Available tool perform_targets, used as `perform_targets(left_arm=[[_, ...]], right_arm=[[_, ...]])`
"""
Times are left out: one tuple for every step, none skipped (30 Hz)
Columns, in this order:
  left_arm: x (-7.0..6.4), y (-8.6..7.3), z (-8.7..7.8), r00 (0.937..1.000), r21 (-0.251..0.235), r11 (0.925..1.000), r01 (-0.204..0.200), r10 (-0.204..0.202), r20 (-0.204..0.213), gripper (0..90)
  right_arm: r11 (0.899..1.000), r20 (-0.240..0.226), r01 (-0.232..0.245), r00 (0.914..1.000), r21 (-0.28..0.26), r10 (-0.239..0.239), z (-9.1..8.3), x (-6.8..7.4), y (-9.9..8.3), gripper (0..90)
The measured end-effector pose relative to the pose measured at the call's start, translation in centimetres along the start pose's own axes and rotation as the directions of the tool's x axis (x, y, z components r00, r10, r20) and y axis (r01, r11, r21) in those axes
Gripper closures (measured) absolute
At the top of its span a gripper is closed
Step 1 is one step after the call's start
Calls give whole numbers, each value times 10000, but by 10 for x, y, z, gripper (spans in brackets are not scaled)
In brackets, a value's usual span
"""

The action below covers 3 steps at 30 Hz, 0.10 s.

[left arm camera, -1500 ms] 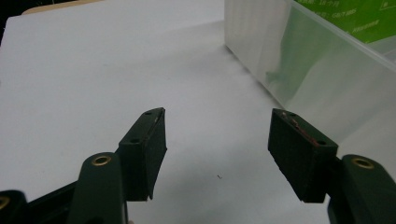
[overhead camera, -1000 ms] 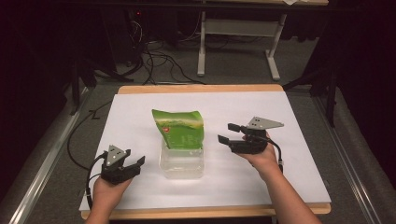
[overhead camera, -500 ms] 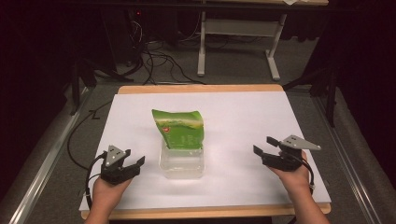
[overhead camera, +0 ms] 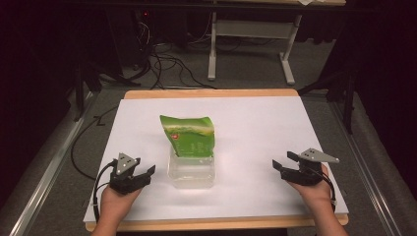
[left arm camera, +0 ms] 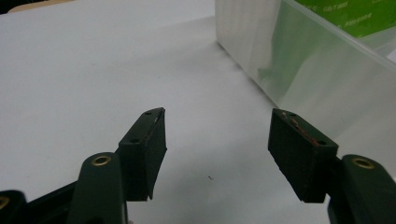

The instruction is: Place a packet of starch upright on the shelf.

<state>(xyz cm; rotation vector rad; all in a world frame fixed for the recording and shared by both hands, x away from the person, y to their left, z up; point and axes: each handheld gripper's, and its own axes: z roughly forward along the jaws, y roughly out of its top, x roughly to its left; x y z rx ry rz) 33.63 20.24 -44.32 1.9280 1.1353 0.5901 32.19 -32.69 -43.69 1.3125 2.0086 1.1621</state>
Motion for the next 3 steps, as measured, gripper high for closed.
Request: perform_targets(left_arm=[[0, 0, -1, 10000, 14, 10000, 36, -36, 4, 375], [1, 1, -1, 9999, 49, 9999, 131, -132, 35, 379], [2, 2, -2, 9995, 7, 9995, 316, -316, 75, 391]], right_arm=[[10000, -6, 20, 10000, 26, -20, -1, -1, 0, 302], [10000, 48, 26, 10000, 51, -26, -1, -2, -1, 303], [10000, 94, 14, 10000, 68, -15, -1, -3, -1, 304]])
